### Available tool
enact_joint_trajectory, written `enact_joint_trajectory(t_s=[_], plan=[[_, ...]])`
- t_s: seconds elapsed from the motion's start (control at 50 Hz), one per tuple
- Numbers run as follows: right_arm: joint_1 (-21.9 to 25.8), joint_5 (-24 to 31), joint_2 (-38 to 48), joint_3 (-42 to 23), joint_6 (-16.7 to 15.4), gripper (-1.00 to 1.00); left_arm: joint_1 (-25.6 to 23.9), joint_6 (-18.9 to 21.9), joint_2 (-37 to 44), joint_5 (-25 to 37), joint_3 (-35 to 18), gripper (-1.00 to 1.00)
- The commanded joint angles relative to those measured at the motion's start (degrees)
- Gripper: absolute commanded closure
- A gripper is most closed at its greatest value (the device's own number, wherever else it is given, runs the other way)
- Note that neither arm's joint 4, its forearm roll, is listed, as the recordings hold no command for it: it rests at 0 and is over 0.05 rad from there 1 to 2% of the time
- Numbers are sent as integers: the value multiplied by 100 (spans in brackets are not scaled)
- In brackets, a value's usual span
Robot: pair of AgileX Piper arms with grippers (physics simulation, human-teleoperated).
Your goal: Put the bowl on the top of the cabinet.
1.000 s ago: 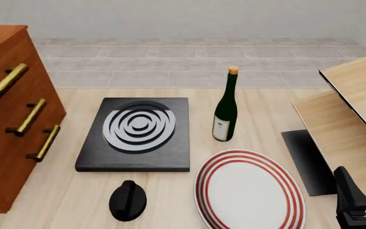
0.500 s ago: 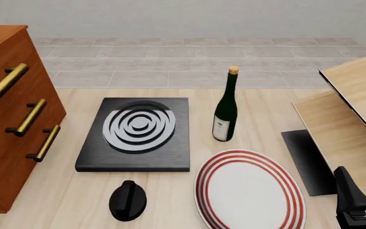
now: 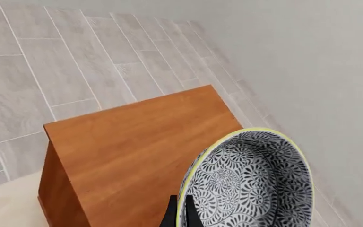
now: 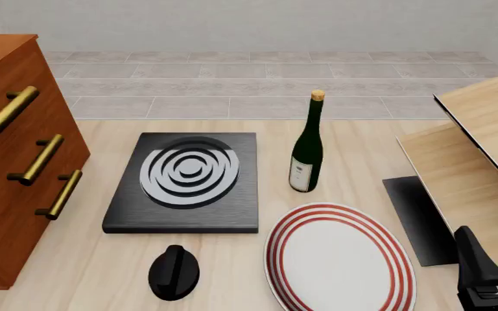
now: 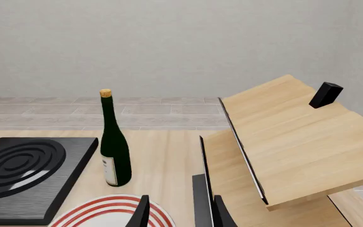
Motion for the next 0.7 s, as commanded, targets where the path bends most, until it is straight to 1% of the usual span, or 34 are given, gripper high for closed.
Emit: enact_joint_trajectory(t_s=[0.02,0.3,0.56,0.66,0.7], plan=[[1,0,1,0,-1,-100,25,-25,259,-38,-61,100],[1,0,0,0,1,-100,55,66,316,-150,18,100],[0,0,0,0,-1,-100,190,88,578,-258,-57,100],[0,0,0,0,0,-100,305,169,743,-302,-50,100],[0,0,1,0,0,-100,353,261,779,-334,-24,100]])
